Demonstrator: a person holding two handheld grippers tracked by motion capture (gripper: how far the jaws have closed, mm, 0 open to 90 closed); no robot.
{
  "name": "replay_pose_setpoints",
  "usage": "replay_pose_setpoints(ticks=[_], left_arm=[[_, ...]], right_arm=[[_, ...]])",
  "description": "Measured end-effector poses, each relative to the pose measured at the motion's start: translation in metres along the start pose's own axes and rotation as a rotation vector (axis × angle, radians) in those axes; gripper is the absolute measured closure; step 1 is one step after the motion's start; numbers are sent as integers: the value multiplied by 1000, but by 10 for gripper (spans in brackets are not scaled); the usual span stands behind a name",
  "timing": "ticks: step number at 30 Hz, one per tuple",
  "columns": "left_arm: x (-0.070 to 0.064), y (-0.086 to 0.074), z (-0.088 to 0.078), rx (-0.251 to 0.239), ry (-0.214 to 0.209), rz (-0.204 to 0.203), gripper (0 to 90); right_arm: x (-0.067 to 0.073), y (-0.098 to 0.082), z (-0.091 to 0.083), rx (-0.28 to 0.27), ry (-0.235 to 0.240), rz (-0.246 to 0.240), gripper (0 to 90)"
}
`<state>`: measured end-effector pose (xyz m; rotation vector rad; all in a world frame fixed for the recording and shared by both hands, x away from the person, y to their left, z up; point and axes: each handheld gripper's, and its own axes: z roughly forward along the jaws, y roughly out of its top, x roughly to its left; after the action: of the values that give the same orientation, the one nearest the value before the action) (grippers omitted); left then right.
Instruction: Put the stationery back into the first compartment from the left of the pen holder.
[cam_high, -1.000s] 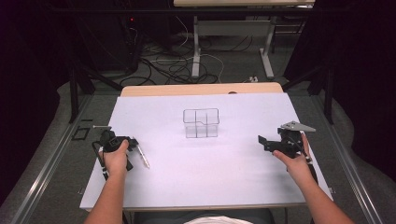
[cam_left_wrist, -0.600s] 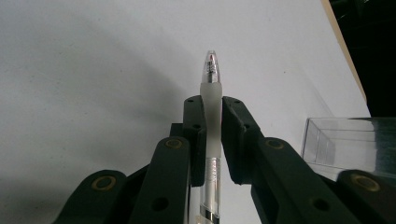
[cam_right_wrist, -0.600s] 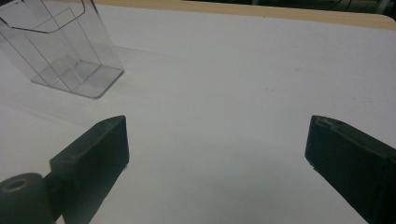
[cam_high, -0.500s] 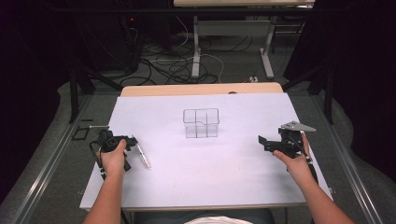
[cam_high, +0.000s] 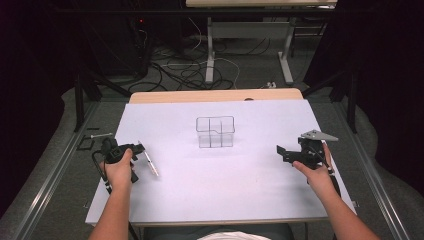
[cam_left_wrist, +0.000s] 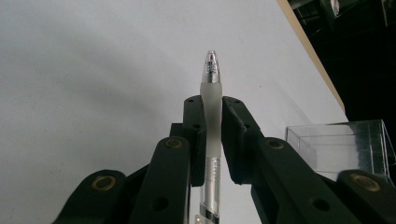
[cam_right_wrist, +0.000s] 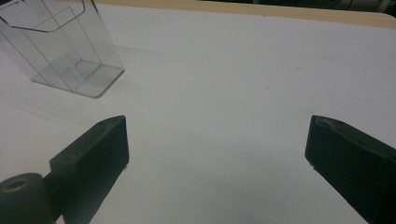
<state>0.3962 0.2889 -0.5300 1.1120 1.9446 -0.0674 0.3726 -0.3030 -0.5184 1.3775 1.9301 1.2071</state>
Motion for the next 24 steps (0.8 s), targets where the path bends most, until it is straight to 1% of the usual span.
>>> replay_pose_setpoints(ticks=[2,3,5,6,9,10,11,12,13,15,16,19,20,21,22,24], left_arm=[[-1,-1,0,-19,-4,9,809],[-1,-1,-1,-13,-10,27,809],[-3,-1,-2,-28,-24,34,809],[-3,-1,-4,-20,-33,46,809],[-5,-2,-5,-49,-47,74,809],[-5,-2,-6,-49,-57,84,809],[-6,-2,-6,-62,-67,92,809],[-7,-2,-6,-59,-70,101,809],[-7,-3,-6,-67,-69,119,809],[-8,-4,-7,-75,-78,132,809],[-9,-4,-8,-91,-83,141,809],[-12,-5,-10,-109,-92,175,809],[-13,-6,-10,-133,-98,173,809],[-14,-6,-11,-135,-98,187,809],[-15,-7,-11,-148,-103,198,808],[-18,-8,-12,-171,-105,202,809]], right_arm=[[0,0,0,0,2,0,61],[0,0,0,1,2,0,61],[0,0,0,2,3,-2,61],[0,0,0,1,4,-2,61],[0,0,0,-1,6,-3,61],[0,0,0,-1,8,-2,61],[1,0,0,2,7,1,61],[1,0,0,3,5,1,61],[1,0,0,4,5,1,62],[1,0,0,1,8,-1,63],[1,0,0,1,9,-2,63],[0,0,0,0,8,-4,64],[0,0,0,1,9,-3,65],[0,0,0,0,10,-3,65],[0,0,0,-1,10,-5,66],[1,0,0,1,11,-3,66]])
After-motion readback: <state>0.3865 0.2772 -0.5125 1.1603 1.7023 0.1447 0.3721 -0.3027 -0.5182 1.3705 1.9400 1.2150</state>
